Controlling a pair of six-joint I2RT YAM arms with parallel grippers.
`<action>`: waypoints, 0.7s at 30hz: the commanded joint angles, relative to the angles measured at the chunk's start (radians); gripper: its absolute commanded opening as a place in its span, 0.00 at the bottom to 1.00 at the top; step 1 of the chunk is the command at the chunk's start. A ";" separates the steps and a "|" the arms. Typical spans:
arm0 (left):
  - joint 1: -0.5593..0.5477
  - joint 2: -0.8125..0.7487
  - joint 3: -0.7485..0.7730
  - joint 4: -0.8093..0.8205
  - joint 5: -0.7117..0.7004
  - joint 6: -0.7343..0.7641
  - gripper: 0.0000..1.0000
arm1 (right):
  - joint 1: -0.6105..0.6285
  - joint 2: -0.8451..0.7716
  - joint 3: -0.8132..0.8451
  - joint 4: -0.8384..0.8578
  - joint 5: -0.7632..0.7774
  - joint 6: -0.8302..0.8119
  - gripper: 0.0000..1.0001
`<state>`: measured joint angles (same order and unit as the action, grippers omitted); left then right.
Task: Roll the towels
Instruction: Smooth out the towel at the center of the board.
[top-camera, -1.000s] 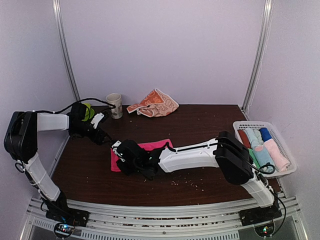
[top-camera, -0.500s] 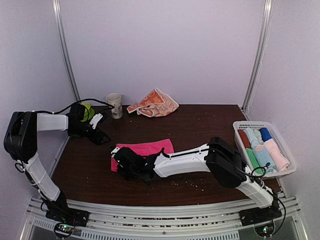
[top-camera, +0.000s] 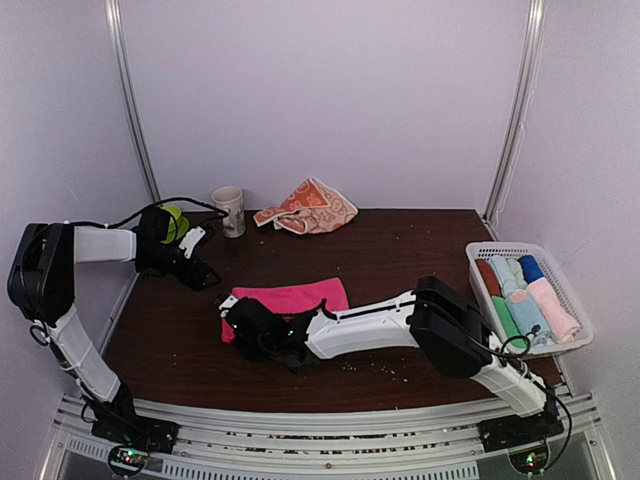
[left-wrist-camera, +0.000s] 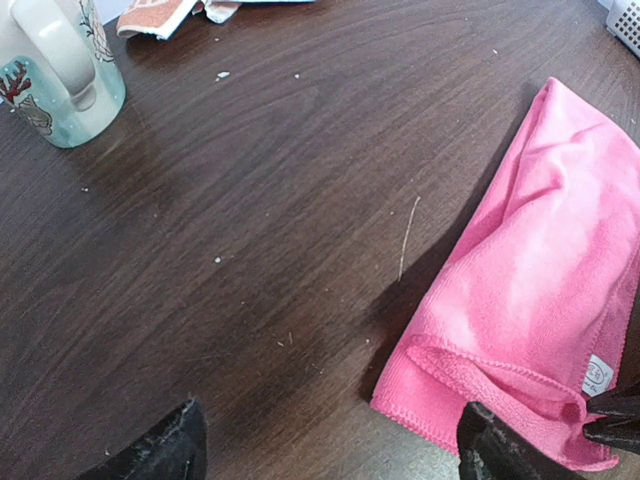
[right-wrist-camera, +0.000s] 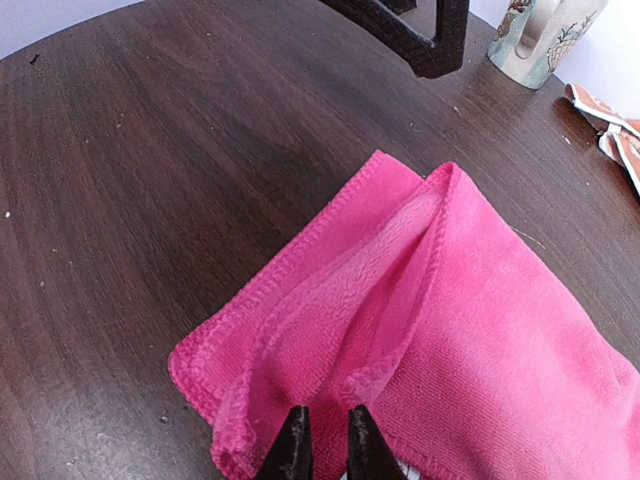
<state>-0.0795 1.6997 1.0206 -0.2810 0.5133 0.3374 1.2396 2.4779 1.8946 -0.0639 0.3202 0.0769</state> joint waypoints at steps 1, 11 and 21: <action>0.010 -0.011 -0.008 0.034 0.019 -0.008 0.88 | 0.007 0.029 0.038 0.017 0.051 -0.002 0.14; 0.009 -0.014 -0.007 0.032 0.019 -0.006 0.88 | 0.007 0.047 0.069 0.005 0.117 -0.001 0.00; 0.010 -0.016 -0.004 0.030 0.018 -0.005 0.88 | 0.011 -0.128 -0.064 0.069 0.103 -0.033 0.00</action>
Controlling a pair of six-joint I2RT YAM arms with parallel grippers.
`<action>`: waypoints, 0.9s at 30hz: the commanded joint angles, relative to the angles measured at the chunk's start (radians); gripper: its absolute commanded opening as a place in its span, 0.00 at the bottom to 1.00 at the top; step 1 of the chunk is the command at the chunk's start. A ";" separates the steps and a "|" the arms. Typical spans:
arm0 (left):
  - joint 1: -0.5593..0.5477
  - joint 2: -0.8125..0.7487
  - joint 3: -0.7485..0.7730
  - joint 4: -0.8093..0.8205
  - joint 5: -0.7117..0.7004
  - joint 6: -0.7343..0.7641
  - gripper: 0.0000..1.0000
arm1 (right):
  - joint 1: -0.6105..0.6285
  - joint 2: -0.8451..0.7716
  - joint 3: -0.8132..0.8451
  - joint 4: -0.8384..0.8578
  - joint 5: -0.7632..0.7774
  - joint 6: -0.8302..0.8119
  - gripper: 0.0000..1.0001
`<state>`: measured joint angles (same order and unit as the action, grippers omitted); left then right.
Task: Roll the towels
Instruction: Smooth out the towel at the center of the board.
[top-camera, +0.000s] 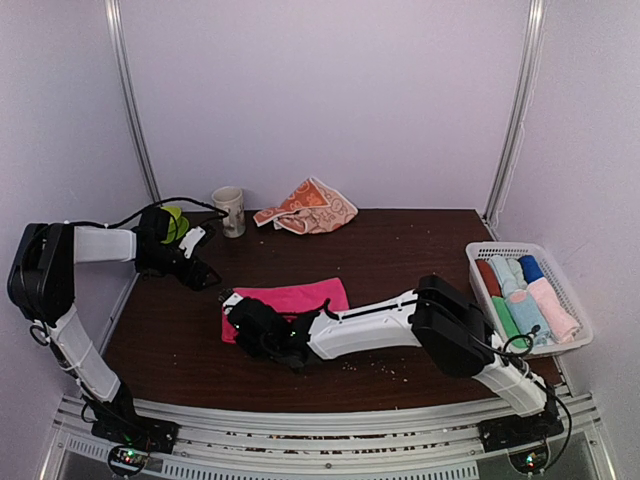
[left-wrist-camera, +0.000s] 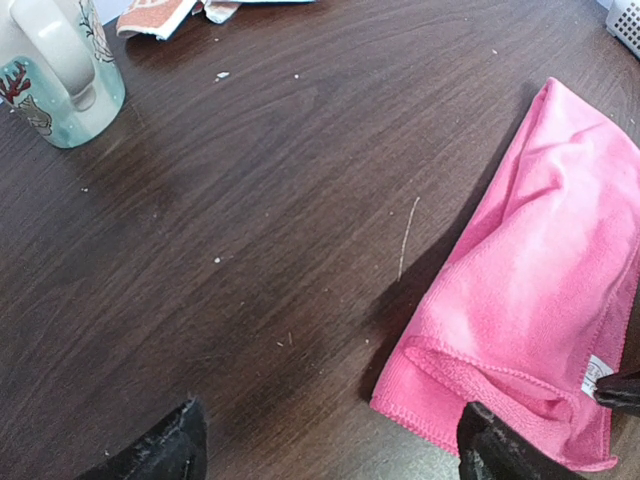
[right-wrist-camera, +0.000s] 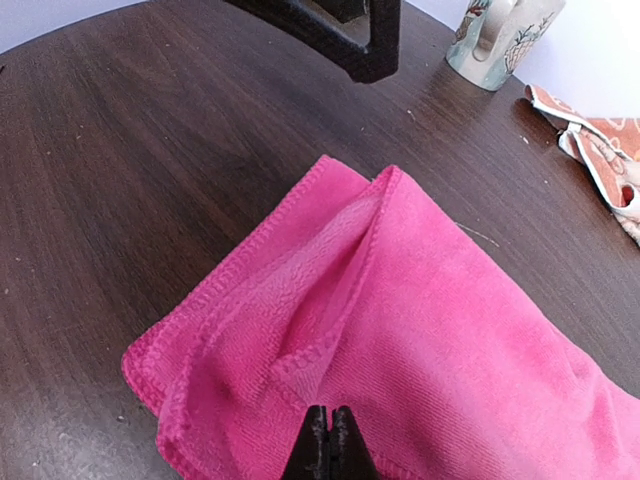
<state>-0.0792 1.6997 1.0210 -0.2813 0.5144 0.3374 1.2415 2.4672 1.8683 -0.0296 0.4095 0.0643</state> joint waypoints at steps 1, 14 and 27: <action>0.009 -0.016 -0.004 0.029 0.016 -0.005 0.88 | 0.009 -0.128 -0.044 0.032 0.007 -0.022 0.00; 0.009 -0.013 0.006 0.015 0.026 0.020 0.94 | 0.008 -0.067 0.005 -0.015 -0.054 -0.034 0.27; 0.008 -0.015 -0.032 0.029 0.071 0.035 0.95 | 0.008 0.055 0.052 0.031 0.016 -0.081 0.35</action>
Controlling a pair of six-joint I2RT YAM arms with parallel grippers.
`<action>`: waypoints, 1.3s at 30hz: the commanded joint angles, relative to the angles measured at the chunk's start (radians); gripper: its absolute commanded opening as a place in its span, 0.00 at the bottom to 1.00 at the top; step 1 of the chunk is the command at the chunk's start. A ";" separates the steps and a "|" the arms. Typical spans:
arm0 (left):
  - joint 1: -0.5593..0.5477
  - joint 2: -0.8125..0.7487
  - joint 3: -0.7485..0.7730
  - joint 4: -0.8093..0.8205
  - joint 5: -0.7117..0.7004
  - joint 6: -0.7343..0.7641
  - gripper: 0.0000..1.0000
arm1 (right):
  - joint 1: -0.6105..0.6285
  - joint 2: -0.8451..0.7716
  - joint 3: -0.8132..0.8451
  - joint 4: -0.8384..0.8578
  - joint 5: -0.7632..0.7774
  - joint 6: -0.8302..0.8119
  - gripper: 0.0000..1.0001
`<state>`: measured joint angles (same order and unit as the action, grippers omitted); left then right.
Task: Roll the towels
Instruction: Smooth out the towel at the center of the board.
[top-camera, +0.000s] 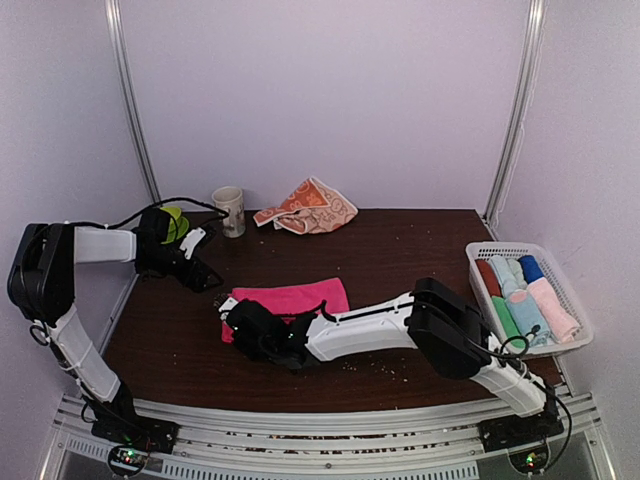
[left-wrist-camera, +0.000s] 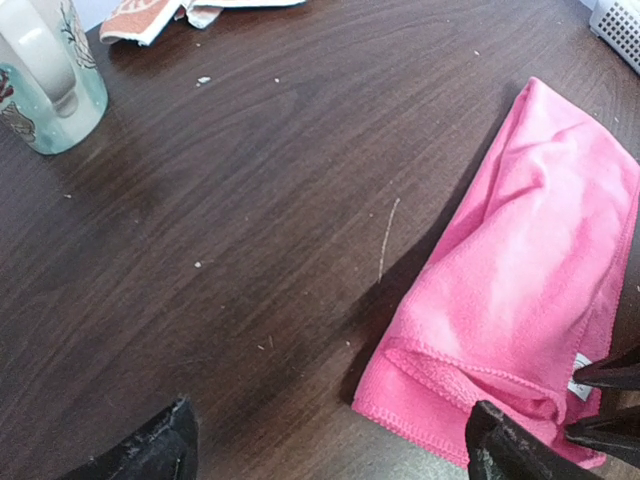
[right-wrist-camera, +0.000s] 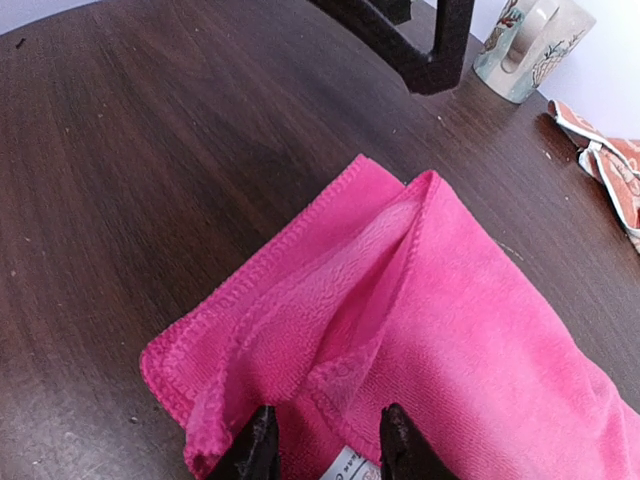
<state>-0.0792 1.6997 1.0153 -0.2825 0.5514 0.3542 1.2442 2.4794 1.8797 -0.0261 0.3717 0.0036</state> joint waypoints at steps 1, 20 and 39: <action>0.009 -0.013 -0.029 0.031 0.032 0.019 0.95 | 0.005 0.052 0.047 0.036 0.058 -0.026 0.35; 0.009 -0.009 -0.064 0.031 0.014 0.047 0.95 | -0.035 0.068 0.005 0.077 0.179 -0.007 0.00; -0.060 0.055 0.015 0.036 0.025 0.039 0.94 | -0.112 -0.252 -0.408 0.175 0.094 0.049 0.00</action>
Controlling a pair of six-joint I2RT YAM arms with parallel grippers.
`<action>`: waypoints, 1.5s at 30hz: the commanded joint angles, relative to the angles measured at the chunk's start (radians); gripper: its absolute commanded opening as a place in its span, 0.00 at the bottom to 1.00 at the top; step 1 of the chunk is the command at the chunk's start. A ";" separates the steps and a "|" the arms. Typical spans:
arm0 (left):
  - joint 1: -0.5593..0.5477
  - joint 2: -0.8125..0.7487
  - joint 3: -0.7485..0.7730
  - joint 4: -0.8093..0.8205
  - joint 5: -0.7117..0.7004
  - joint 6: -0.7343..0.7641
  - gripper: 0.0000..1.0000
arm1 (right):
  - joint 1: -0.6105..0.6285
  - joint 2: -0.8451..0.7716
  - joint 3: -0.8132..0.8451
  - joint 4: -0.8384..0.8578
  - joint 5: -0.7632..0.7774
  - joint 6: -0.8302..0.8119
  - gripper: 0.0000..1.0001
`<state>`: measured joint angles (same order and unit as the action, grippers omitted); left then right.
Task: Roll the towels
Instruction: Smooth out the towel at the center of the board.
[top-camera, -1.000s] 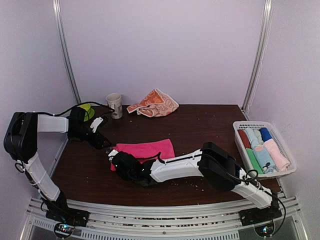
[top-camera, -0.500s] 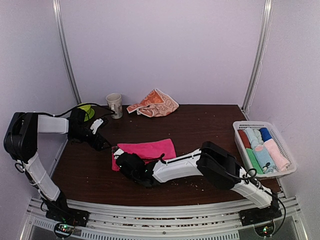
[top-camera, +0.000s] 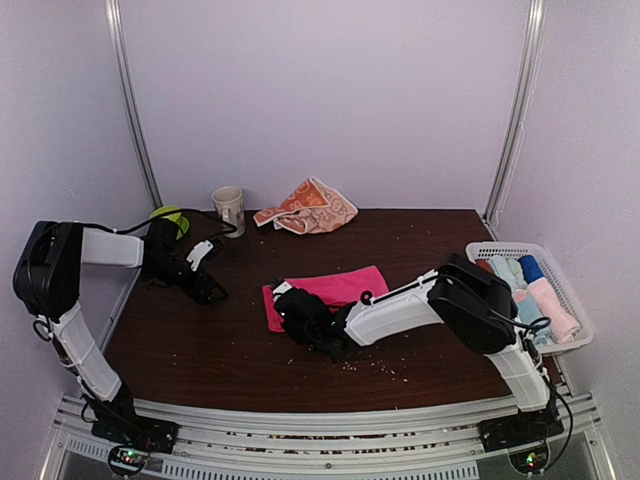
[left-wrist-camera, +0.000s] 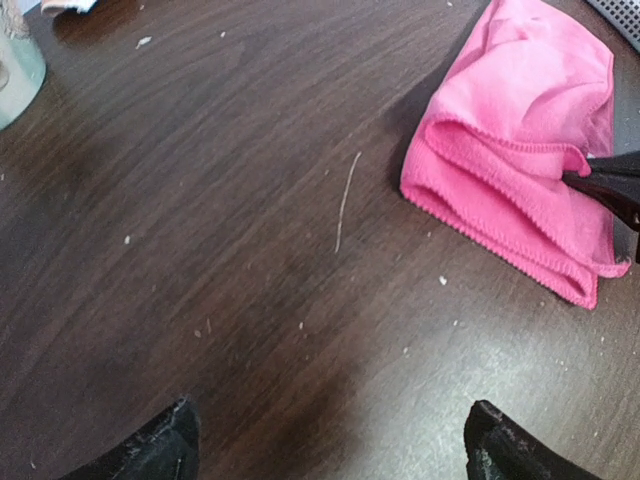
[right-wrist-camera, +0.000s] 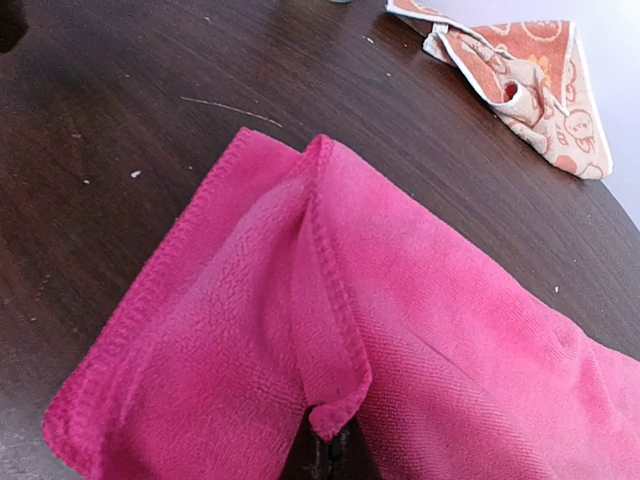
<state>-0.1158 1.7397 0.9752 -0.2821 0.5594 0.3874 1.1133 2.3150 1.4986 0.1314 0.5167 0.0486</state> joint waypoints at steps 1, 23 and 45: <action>-0.028 0.017 0.066 0.036 0.014 0.003 0.94 | 0.020 -0.103 -0.021 0.011 -0.047 0.008 0.00; -0.238 0.165 0.240 0.040 -0.054 0.063 0.95 | 0.034 -0.132 0.053 -0.087 -0.028 0.008 0.00; -0.332 0.275 0.291 0.089 -0.252 0.011 0.67 | 0.033 -0.172 0.005 -0.058 -0.018 0.015 0.00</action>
<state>-0.4305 1.9835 1.2331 -0.2092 0.3523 0.4072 1.1416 2.1704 1.5211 0.0574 0.4763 0.0525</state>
